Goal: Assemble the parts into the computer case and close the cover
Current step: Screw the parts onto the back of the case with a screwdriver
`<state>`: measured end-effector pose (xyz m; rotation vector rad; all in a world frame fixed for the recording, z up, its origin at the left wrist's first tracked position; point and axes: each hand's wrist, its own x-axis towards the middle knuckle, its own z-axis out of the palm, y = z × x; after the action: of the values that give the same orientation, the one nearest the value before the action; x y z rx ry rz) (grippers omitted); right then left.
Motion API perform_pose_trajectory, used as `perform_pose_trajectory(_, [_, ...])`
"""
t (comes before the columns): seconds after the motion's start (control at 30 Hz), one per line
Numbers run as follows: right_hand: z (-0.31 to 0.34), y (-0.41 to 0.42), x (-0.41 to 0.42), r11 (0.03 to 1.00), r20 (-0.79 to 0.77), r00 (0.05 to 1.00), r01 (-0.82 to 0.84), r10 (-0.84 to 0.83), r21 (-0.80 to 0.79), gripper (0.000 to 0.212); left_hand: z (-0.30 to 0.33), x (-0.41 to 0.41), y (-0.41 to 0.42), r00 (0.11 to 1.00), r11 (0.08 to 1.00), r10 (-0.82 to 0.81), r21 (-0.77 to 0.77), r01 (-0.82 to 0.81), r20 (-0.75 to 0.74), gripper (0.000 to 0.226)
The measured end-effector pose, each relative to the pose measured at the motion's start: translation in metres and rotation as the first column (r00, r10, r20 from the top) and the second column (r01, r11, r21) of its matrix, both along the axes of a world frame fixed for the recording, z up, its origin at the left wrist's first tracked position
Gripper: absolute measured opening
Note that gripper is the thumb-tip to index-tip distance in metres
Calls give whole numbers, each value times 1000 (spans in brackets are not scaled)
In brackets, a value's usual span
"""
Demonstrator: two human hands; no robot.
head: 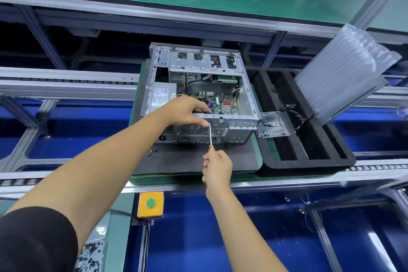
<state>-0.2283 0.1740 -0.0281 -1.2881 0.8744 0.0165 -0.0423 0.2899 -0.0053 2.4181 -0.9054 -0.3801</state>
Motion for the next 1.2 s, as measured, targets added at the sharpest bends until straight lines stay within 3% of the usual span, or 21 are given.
perform_pose_trajectory(0.1, [-4,0,-3,990,23,1000,-18,21,-142,28,0,1,1,1000,1000,-14,-3,14,4,56])
perform_pose_trajectory(0.47, [-3,-12,-2,950,-15,998,-61,60,-305,26,-3,6,2,996,996,-82,27,82,-19,64])
perform_pose_trajectory(0.73, [-1,-10,-3,955,14,998,-48,54,-291,9,-4,6,2,997,997,-73,5,73,-6,64])
perform_pose_trajectory(1.2, [-1,-10,-3,951,31,998,-48,61,-306,10,-5,3,2,998,1000,-1,16,0,56,63])
